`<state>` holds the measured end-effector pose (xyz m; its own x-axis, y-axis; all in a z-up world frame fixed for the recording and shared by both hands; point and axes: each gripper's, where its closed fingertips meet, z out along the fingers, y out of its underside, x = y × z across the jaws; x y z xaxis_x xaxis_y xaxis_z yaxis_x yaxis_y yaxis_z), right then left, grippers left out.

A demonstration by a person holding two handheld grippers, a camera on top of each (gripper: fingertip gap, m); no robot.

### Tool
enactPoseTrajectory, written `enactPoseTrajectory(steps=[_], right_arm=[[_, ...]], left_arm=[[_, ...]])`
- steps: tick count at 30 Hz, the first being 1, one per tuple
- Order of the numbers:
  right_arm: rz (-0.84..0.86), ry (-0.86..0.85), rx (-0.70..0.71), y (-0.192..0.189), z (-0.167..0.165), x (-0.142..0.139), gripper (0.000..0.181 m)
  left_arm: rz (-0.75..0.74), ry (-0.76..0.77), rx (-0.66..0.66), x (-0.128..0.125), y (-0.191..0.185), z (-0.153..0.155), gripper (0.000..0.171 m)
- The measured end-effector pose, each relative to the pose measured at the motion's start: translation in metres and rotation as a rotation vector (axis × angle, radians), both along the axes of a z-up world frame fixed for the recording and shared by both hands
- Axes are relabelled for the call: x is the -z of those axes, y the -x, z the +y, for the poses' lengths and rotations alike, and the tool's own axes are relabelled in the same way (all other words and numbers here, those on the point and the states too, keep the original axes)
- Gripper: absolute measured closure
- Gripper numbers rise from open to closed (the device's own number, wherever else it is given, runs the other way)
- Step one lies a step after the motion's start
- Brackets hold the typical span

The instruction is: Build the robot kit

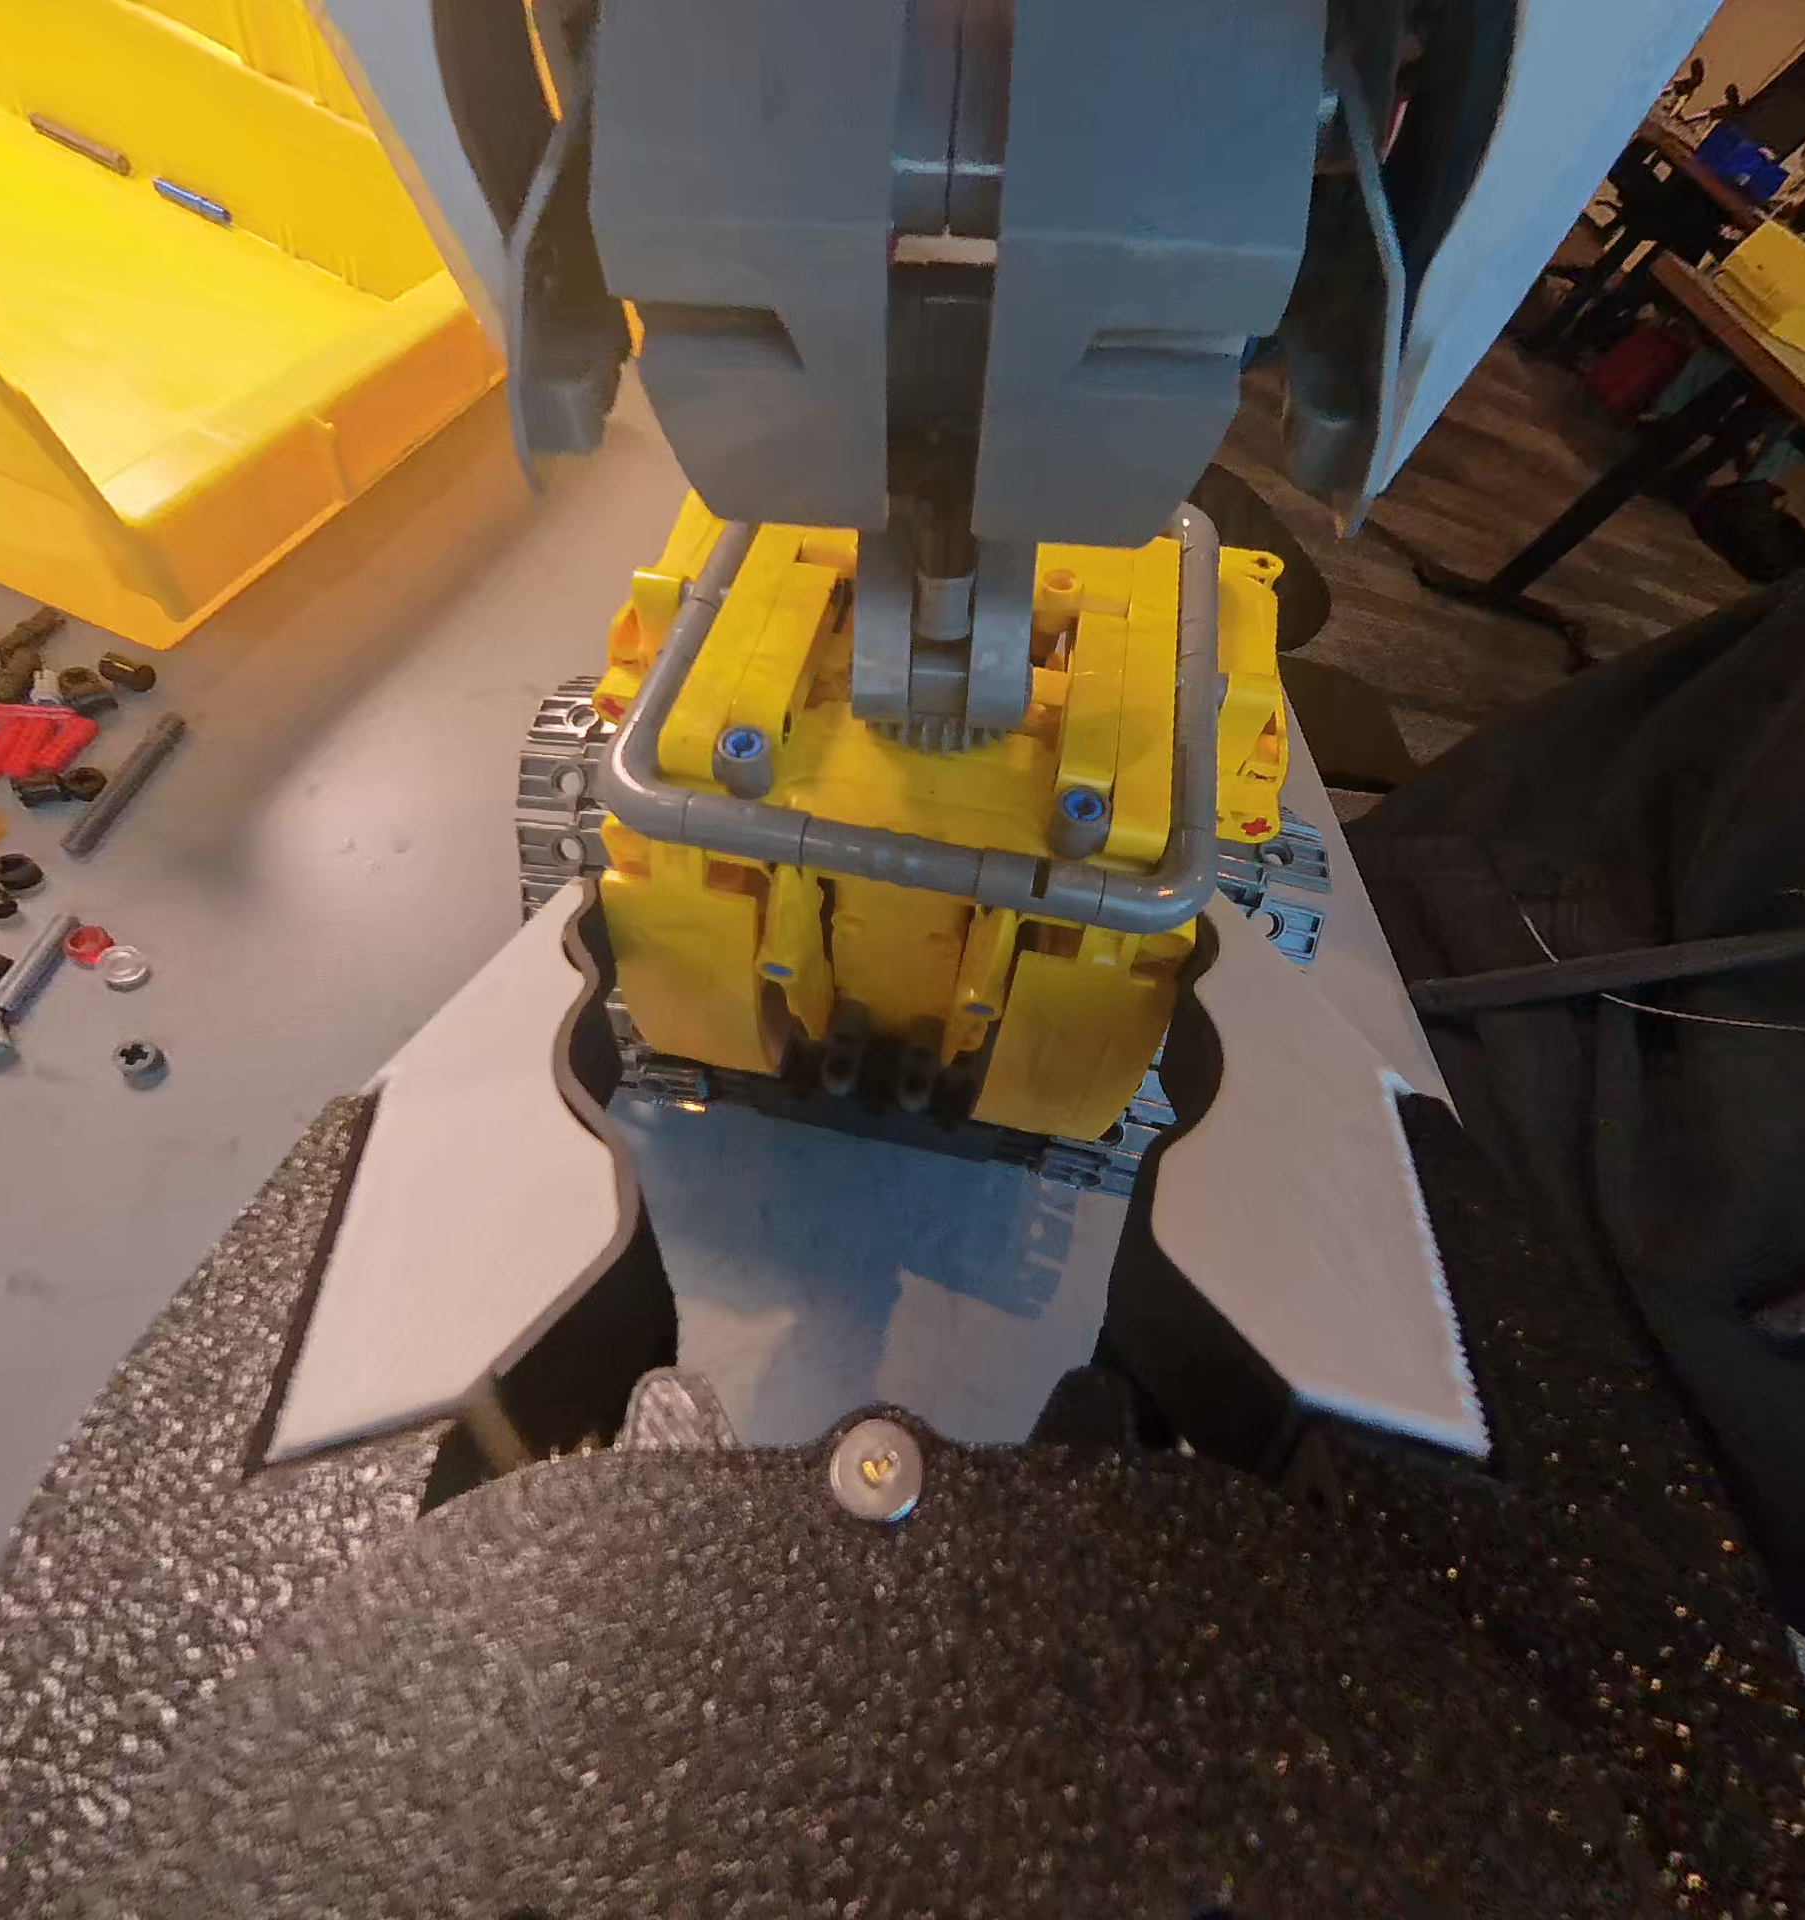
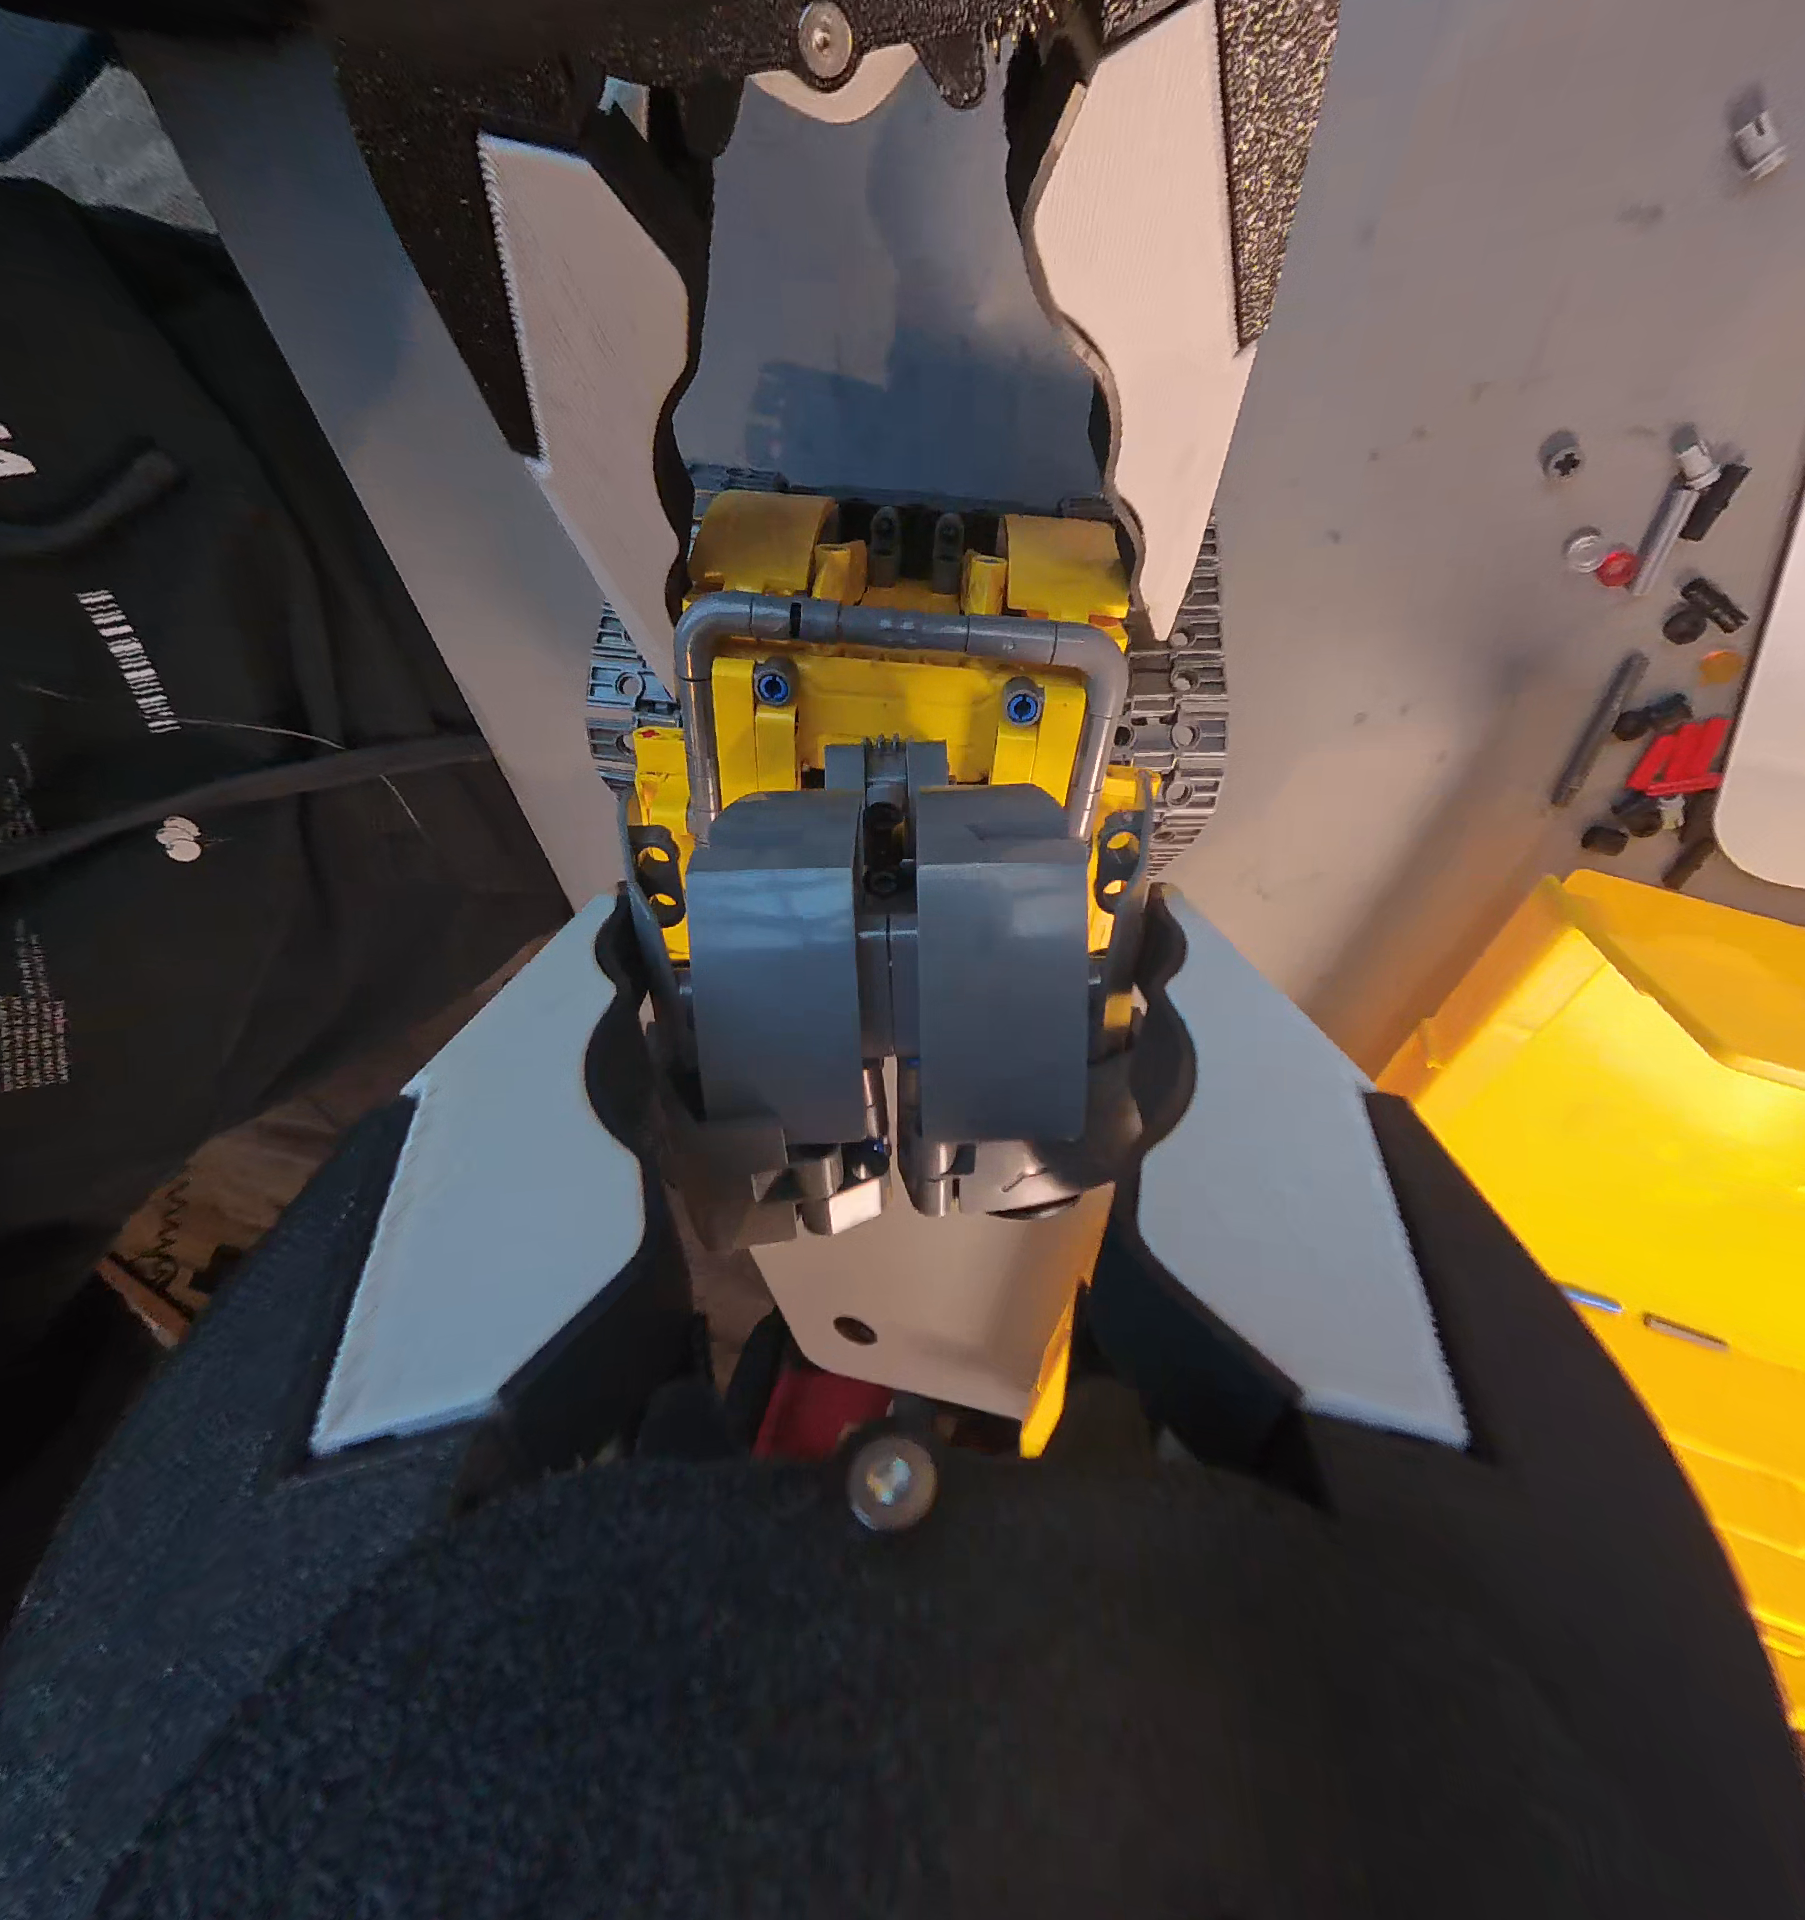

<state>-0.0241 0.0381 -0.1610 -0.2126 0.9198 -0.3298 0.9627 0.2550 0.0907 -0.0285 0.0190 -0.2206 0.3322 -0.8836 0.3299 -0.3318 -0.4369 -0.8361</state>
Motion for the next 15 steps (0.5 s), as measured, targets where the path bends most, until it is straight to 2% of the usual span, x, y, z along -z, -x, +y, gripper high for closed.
enactPoseTrajectory(steps=[10,15], right_arm=[[0.138,0.016,0.086,0.010,0.007,-0.001,0.086],[0.144,0.071,0.172,0.012,0.009,0.002,0.085]], left_arm=[[-0.071,0.044,-0.028,-0.005,0.001,0.007,0.065],[-0.084,0.049,-0.030,-0.005,0.001,0.008,0.065]])
